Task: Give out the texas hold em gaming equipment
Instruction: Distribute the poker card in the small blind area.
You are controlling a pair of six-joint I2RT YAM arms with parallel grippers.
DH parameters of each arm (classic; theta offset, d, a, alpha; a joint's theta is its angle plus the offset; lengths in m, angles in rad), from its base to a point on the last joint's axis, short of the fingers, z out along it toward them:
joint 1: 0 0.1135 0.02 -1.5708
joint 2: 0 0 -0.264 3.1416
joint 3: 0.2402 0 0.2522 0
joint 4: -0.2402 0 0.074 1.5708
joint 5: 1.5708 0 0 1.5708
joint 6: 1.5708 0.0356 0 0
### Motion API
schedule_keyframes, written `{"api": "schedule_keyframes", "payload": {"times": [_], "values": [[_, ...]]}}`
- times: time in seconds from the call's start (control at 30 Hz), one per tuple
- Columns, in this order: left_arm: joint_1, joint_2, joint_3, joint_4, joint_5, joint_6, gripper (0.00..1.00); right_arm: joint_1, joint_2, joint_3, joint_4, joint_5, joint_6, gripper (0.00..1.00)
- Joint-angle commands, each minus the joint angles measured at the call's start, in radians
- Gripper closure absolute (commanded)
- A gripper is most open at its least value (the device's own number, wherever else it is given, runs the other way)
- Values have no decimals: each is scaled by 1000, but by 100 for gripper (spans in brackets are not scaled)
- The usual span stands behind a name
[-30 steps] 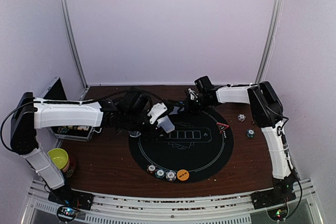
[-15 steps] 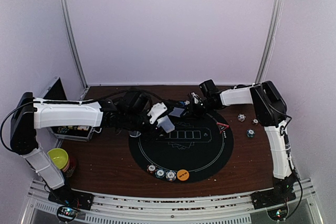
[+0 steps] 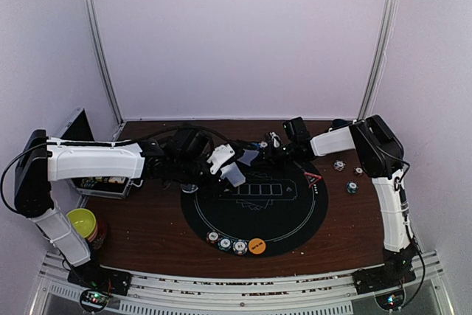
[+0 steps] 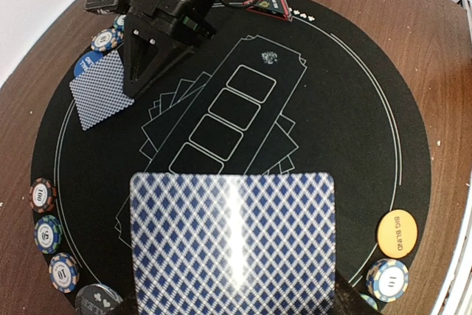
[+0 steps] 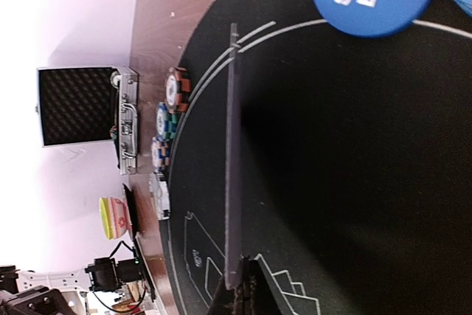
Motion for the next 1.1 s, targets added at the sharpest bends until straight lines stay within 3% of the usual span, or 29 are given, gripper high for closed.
{"api": "schedule_keyframes", "payload": {"times": [0.0,0.17,0.77,1.07], "values": [[-5,-34,-1,50,-7,2,40,-2,7,-15,182,-29,129,100],[-6,-37,-1,50,-9,2,40,3,29,10,272,9,205,100],[-5,-46,-3,50,-20,6,40,31,212,237,199,59,229,99],[-6,-49,-4,49,-21,8,40,33,207,236,145,72,183,79]]}}
